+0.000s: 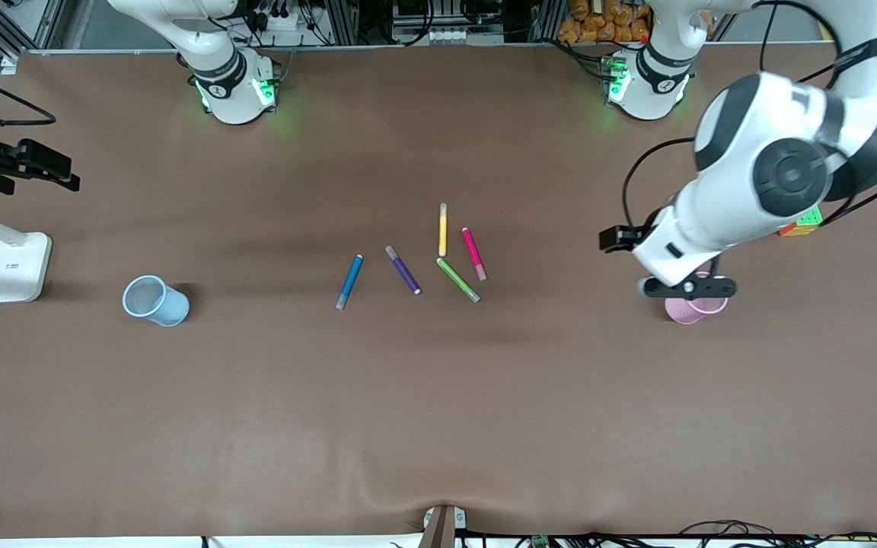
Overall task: Place pink and blue markers in matching cups
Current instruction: 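Reach the left gripper to the pink marker while the right gripper moves out, then grasp the pink marker with the left gripper while the right gripper reaches the blue marker, then lift the pink marker toward the pink cup while the right gripper grasps the blue marker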
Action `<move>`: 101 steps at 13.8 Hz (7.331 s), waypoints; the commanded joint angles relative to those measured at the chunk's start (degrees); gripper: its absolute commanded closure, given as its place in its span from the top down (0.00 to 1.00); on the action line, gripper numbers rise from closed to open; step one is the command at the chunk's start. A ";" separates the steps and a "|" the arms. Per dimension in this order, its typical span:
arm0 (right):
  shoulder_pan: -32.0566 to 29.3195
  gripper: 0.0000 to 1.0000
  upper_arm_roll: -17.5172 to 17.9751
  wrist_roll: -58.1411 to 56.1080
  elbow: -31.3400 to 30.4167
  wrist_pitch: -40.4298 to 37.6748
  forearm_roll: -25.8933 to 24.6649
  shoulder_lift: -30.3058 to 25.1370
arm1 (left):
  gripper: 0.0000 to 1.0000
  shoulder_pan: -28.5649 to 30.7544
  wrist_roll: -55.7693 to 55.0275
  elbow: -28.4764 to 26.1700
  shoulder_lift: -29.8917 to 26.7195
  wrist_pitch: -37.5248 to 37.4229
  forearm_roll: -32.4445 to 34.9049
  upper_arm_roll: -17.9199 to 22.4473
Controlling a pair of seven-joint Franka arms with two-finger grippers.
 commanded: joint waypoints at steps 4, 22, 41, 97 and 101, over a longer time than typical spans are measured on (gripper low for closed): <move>0.30 1.00 0.47 0.05 -0.17 -1.04 0.09 0.43 | 1.00 -5.72 -12.31 0.57 4.47 4.02 0.70 0.15; 2.50 1.00 0.47 -6.71 -7.27 8.34 6.77 5.09 | 0.91 -16.36 -31.65 -5.84 16.86 24.76 0.53 0.15; 19.02 1.00 0.38 6.64 -27.85 33.93 9.40 1.66 | 0.64 -20.49 -36.14 -5.93 25.39 35.57 0.79 0.67; 32.30 0.45 0.47 47.07 -21.79 62.77 -2.11 34.18 | 0.00 13.87 5.08 -38.44 -12.49 56.03 33.30 1.20; 31.95 0.13 0.38 46.28 -21.79 63.03 -2.20 34.09 | 0.00 17.74 4.91 -40.38 -10.12 64.30 38.32 1.20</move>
